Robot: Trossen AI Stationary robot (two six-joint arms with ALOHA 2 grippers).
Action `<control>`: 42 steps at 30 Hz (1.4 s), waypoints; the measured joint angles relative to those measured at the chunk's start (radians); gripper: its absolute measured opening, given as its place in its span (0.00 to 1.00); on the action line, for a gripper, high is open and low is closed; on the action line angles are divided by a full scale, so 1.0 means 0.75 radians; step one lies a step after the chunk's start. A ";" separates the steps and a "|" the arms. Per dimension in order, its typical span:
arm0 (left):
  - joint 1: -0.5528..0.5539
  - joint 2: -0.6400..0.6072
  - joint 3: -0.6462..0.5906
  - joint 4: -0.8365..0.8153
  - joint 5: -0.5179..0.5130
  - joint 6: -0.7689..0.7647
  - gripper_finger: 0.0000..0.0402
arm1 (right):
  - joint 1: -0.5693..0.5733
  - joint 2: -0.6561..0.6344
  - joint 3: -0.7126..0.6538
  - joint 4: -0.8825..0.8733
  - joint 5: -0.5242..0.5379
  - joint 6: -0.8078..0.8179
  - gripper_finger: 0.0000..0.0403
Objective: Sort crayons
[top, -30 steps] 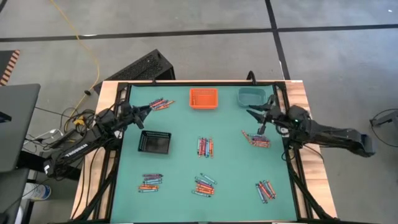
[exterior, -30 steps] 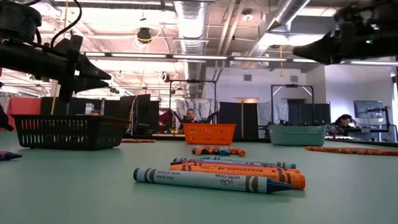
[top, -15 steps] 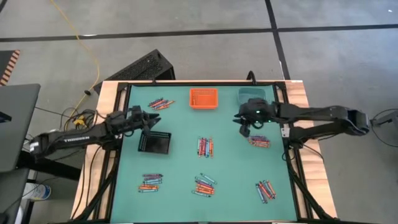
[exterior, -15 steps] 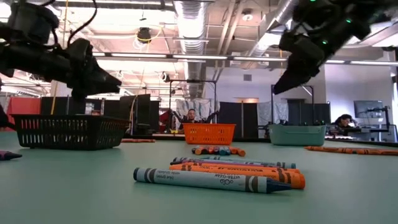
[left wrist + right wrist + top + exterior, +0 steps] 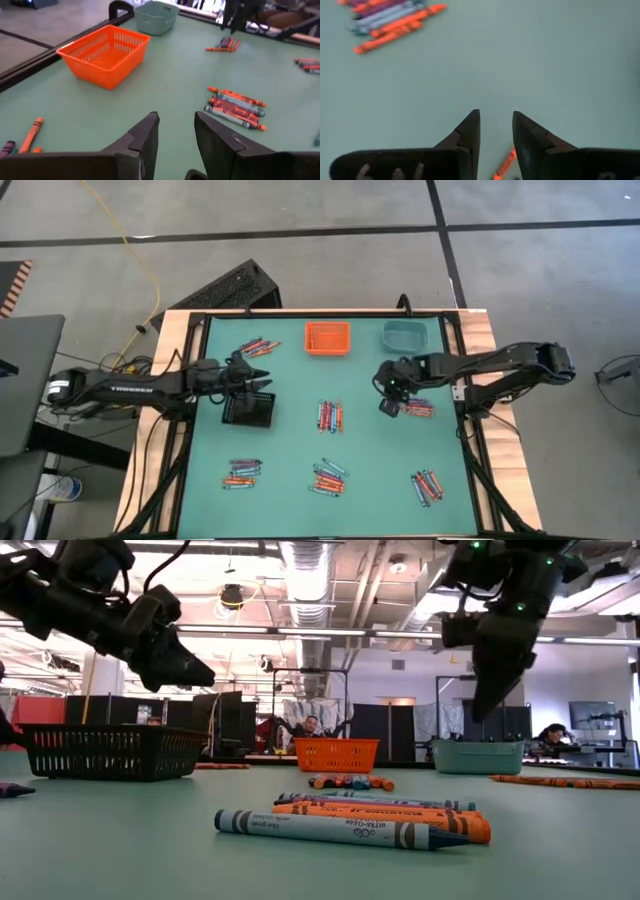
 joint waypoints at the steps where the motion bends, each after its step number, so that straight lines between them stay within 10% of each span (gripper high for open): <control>1: 0.000 0.012 0.004 -0.003 0.000 0.006 0.29 | 0.005 0.001 -0.010 -0.003 0.020 0.026 0.27; 14: 0.001 0.064 0.010 -0.144 0.005 -0.034 0.29 | -0.111 0.178 -0.049 -0.034 0.096 0.216 0.29; 42: 0.000 -0.738 -0.158 -0.363 -0.180 0.205 0.29 | -0.063 0.309 -0.048 -0.064 0.098 0.264 0.41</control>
